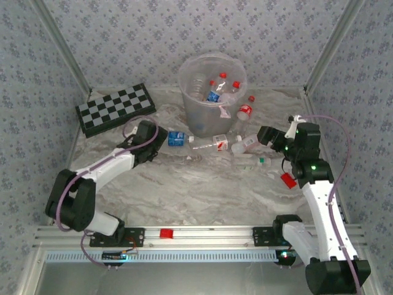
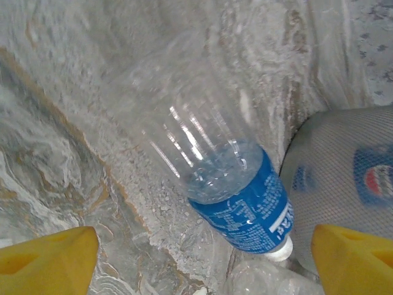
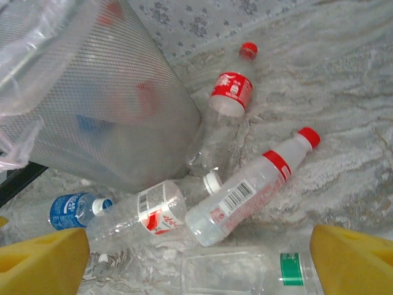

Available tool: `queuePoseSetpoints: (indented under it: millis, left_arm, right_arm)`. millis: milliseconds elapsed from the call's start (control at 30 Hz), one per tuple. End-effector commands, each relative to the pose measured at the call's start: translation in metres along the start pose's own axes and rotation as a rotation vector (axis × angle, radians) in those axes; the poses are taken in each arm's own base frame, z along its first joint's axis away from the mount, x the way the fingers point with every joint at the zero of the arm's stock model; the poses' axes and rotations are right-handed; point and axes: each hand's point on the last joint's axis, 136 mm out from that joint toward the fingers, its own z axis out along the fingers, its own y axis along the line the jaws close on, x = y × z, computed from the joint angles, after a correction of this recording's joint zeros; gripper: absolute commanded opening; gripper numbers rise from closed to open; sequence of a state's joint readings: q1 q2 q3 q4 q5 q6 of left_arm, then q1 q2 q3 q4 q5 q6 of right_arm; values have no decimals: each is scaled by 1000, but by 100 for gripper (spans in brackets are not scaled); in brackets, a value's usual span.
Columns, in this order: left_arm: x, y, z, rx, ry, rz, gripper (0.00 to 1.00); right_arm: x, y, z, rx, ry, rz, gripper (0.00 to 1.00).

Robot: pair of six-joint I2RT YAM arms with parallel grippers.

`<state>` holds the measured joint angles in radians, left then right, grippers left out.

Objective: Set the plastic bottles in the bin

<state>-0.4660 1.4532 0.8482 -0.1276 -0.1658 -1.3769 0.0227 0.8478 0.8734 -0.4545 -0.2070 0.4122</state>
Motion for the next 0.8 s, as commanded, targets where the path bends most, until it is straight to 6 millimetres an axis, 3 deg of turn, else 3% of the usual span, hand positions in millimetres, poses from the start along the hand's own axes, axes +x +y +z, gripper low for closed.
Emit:
queuePoseSetpoints:
  millis: [0, 167, 367, 533, 600, 767]
  left_arm:
    - [8, -25, 7, 74, -23, -165, 91]
    - [20, -50, 19, 83, -58, -134, 93]
    - [35, -48, 61, 47, -30, -192, 91]
    - [49, -45, 86, 10, 22, -194, 89]
    - [51, -42, 91, 0, 27, -203, 85]
    - [49, -31, 91, -23, 4, -216, 64]
  right_arm:
    - [8, 1, -4, -26, 17, 64, 94]
    - [11, 1, 2, -38, 32, 85, 94]
    - [14, 1, -5, -38, 39, 69, 94]
    - [-4, 3, -22, -31, -4, 37, 94]
    - [-5, 1, -24, -27, -3, 36, 94]
    - [4, -4, -20, -29, 21, 59, 94]
